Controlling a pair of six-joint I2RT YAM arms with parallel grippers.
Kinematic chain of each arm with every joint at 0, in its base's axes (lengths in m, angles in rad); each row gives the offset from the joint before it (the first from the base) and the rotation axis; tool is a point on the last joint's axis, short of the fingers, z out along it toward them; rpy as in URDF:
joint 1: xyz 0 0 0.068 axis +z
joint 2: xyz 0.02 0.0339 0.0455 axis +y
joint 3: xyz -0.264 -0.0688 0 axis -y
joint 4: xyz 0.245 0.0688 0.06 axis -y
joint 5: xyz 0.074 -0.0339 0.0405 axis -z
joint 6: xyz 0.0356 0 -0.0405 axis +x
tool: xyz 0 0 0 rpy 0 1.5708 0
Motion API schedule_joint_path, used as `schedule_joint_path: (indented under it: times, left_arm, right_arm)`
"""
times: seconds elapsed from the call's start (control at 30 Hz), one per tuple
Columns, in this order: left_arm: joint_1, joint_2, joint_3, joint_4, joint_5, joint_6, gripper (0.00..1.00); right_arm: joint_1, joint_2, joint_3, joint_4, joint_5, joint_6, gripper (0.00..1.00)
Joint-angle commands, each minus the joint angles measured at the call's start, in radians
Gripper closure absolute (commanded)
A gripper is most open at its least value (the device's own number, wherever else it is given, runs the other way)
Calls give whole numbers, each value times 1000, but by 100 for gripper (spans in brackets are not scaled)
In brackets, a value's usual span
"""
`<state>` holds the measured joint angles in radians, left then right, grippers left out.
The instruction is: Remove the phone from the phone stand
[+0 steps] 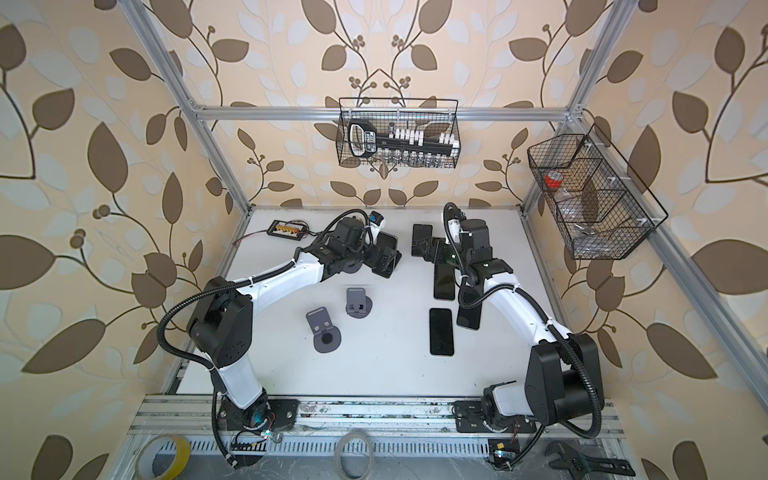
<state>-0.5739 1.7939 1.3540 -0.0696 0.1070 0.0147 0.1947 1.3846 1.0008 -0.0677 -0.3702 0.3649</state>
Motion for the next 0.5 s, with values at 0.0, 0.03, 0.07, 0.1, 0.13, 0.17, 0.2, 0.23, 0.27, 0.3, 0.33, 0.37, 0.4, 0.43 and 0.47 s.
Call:
schedule_joint_path:
  times: [0.0,0.03,0.07,0.1,0.13,0.17,0.2,0.23,0.27,0.3,0.33,0.37,0.4,0.43,0.47]
  left_arm:
    - [15,23,53,56,26,-16,1]
    - [20,29,53,61,30,-18,1]
    - [24,36,55,68,35,-21,1]
    - [29,43,56,71,41,-23,1]
    - [34,51,60,74,47,-26,1]
    - [37,57,65,76,51,-28,1]
    - [39,63,68,77,49,-30,1]
    - [42,69,73,79,49,-32,1]
    - [43,76,78,80,52,-34,1]
    - [43,81,80,80,54,-35,1]
    - [44,88,84,80,58,-35,1]
    - [43,96,87,82,64,-38,1]
    - [43,100,89,83,65,-40,1]
    - [44,106,91,83,60,-44,1]
    - [44,111,90,85,56,-44,1]
  right_arm:
    - [8,-19,-32,63,-31,34,28]
    - [7,-17,-37,67,-40,37,28]
    - [7,-11,-37,68,-48,37,28]
    - [6,-6,-37,65,-55,36,28]
    - [7,1,-35,61,-62,33,28]
    - [6,8,-34,60,-71,32,28]
    - [7,13,-36,61,-82,30,28]
    - [8,17,-38,63,-92,31,28]
    - [8,21,-40,66,-98,31,28]
    - [9,25,-43,66,-104,32,28]
    - [9,31,-44,66,-109,35,28]
    - [9,39,-46,65,-115,38,28]
    - [11,44,-47,60,-121,42,28]
    - [13,51,-48,60,-131,45,28]
    - [14,57,-53,61,-140,51,28]
